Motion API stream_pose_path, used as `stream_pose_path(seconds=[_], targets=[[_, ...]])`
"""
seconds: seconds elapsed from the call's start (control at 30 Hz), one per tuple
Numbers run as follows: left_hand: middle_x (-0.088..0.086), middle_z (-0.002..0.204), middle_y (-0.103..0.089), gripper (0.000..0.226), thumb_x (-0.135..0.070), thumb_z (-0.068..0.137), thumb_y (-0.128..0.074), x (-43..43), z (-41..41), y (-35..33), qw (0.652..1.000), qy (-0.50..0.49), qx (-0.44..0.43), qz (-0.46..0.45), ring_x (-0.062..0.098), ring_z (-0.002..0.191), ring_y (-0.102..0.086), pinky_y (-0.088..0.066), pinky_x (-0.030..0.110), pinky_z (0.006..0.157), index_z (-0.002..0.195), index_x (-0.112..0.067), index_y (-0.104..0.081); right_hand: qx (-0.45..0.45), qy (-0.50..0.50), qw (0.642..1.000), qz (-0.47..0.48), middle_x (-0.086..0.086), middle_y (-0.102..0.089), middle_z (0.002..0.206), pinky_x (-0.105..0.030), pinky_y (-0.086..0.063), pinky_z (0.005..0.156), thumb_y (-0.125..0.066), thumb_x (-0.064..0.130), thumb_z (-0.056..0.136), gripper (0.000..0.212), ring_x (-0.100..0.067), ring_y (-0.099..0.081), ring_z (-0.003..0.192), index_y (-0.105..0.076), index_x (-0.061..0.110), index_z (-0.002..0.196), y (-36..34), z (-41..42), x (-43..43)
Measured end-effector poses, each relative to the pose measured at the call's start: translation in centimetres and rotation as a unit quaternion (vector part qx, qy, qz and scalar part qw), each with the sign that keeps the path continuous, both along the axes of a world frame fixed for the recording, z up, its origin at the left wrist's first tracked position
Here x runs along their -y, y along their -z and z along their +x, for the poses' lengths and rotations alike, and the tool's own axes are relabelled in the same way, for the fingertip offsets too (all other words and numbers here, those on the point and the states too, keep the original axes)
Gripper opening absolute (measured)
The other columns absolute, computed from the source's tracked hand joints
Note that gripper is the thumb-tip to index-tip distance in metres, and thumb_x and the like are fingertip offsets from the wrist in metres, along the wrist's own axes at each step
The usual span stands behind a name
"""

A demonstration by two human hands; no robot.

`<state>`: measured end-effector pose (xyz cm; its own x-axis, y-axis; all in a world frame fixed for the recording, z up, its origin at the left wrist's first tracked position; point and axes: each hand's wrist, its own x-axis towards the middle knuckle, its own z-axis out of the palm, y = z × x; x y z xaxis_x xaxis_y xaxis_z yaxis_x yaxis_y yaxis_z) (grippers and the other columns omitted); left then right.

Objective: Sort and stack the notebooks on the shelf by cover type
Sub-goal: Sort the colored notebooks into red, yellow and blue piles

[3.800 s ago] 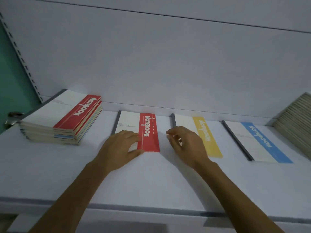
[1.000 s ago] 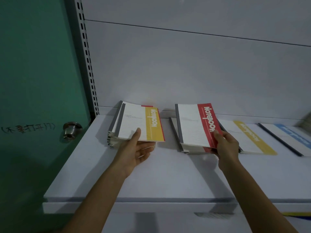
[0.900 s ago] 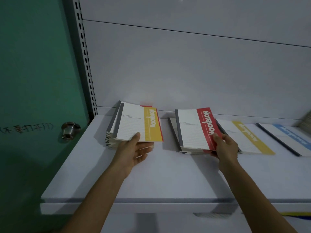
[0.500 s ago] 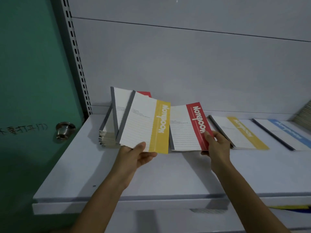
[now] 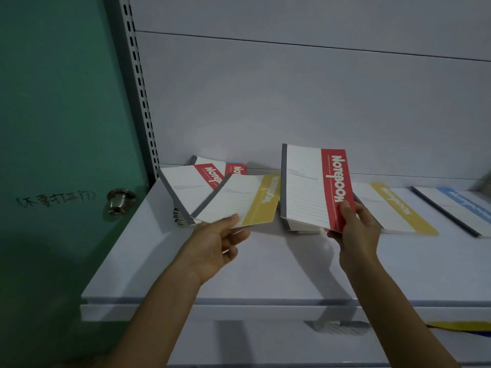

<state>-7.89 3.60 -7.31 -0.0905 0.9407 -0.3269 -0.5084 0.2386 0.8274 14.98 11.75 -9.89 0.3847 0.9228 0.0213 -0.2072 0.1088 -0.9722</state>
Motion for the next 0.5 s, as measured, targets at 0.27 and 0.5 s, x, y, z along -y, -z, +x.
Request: stream_pose_path(seconds=[0.27,0.5], targets=[[0.002,0.07,-0.072,0.012,-0.021,0.087,-0.064,-1.1,0.6,0.3,0.998,0.029,0.058,-0.018,0.005,0.053,-0.064,-0.042,0.014,0.038,0.096,-0.012,-0.065,-0.01,0.013,1.0,-0.015,0.004,-0.069,0.091,-0.026,-0.051,0.056,-0.059,0.032,0.093,0.017,-0.016,-0.067,0.079,-0.059,0.022,0.106,0.8,0.8,2.0],[0.001,0.09,-0.075,0.027,-0.008,0.095,-0.049,-1.2,4.5,1.9,0.992,0.018,0.021,0.126,0.02,0.074,-0.073,-0.053,0.018,0.054,0.118,-0.021,-0.054,0.01,0.055,0.998,-0.023,0.003,-0.07,0.088,-0.022,-0.05,0.049,-0.056,0.036,0.093,0.022,-0.016,-0.067,0.071,-0.058,0.022,0.111,1.3,3.1,3.2]])
